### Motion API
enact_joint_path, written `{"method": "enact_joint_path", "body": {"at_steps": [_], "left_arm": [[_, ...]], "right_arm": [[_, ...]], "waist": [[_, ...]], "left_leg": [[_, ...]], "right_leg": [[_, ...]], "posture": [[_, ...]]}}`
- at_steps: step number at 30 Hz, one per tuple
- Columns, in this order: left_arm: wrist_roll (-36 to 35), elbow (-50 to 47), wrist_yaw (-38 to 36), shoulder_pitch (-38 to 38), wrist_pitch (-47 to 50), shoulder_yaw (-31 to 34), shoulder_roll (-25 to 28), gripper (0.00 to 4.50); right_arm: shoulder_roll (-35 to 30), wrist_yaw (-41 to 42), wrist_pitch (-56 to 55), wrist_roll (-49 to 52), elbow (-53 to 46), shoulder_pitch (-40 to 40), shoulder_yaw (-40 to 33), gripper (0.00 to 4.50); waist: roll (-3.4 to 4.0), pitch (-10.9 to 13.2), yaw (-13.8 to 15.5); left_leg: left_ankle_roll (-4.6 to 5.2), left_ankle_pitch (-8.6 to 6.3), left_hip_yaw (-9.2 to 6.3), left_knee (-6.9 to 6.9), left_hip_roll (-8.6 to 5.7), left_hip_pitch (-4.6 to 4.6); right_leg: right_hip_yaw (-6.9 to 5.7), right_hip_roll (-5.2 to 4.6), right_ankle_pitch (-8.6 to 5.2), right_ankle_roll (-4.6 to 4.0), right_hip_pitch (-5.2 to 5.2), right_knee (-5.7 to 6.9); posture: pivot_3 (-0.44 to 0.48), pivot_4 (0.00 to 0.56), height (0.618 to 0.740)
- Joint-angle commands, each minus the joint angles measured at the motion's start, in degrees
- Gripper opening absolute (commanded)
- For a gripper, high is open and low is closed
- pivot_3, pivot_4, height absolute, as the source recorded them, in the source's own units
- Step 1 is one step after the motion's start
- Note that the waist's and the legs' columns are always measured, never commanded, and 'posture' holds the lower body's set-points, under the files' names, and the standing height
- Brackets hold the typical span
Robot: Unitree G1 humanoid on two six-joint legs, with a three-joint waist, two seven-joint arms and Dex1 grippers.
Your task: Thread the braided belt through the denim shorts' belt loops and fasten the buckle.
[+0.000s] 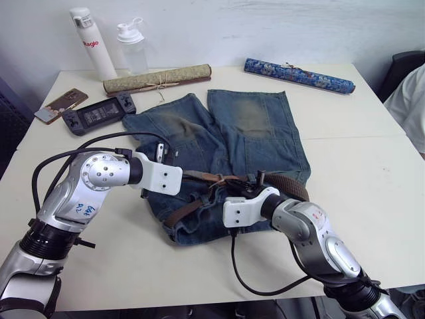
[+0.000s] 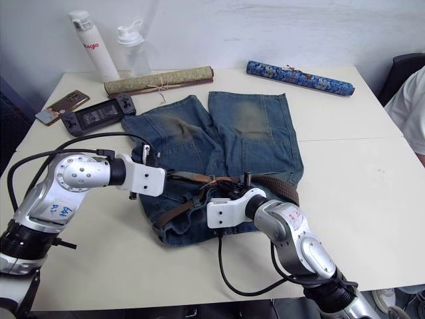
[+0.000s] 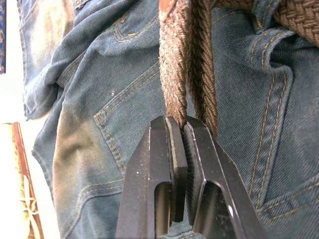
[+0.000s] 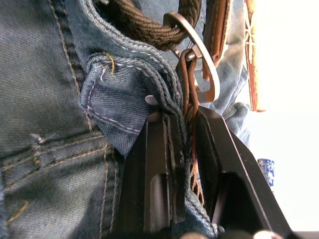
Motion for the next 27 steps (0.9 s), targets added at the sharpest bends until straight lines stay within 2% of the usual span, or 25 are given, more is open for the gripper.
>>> {"method": "enact_joint_path", "body": {"at_steps": [1, 11, 16, 23, 27], "left_arm": [[1.4, 2.0, -1.0, -2.3, -3.8, -0.5, 1.3, 0.00], [2.5, 4.5, -0.4, -5.6, -5.4, -3.1, -3.2, 0.00], [2.3, 3.9, 0.7, -4.9, -2.7, -3.3, -6.4, 0.00], [-2.1, -3.0, 3.6, 4.6, 11.9, -1.4, -15.9, 0.00], [-1.7, -5.2, 2.8, 8.3, 11.7, -3.0, -16.4, 0.00]], "right_arm": [[0.5, -0.1, -1.1, 0.0, -0.8, -0.8, -0.3, 0.12], [1.3, -0.1, -1.9, -0.6, 0.0, -1.8, 0.5, 0.12], [1.8, 0.0, -1.4, -0.6, 0.0, -1.7, 0.3, 0.12], [2.6, 0.0, -0.5, -0.8, 0.1, -1.5, -0.1, 0.12], [3.2, 0.0, 0.5, -0.6, 0.1, -1.3, -0.7, 0.12]], "waist": [[0.00, 0.0, 0.0], [0.00, 0.0, 0.0], [0.00, 0.0, 0.0], [-0.02, 0.0, 0.0], [-0.03, 0.0, 0.3]], "left_leg": [[0.00, 0.00, 0.02, 0.00, 0.00, 0.00], [0.00, 0.00, 0.07, 0.03, 0.01, 0.00], [0.00, 0.00, 0.08, 0.05, 0.00, 0.00], [0.03, -0.02, 0.06, 0.15, 0.00, 0.01], [0.03, -0.02, -0.01, 0.18, 0.00, -0.02]], "right_leg": [[0.00, 0.00, 0.00, 0.00, 0.00, 0.00], [0.02, 0.02, 0.00, 0.00, -0.05, 0.06], [0.03, 0.01, 0.00, 0.00, -0.06, 0.08], [0.04, -0.03, -0.01, 0.02, -0.02, 0.15], [0.03, -0.04, -0.01, 0.02, -0.02, 0.15]], "posture": [[0.000, 0.150, 0.717], [0.000, 0.150, 0.717], [0.000, 0.150, 0.717], [0.000, 0.150, 0.717], [0.000, 0.150, 0.717]]}}
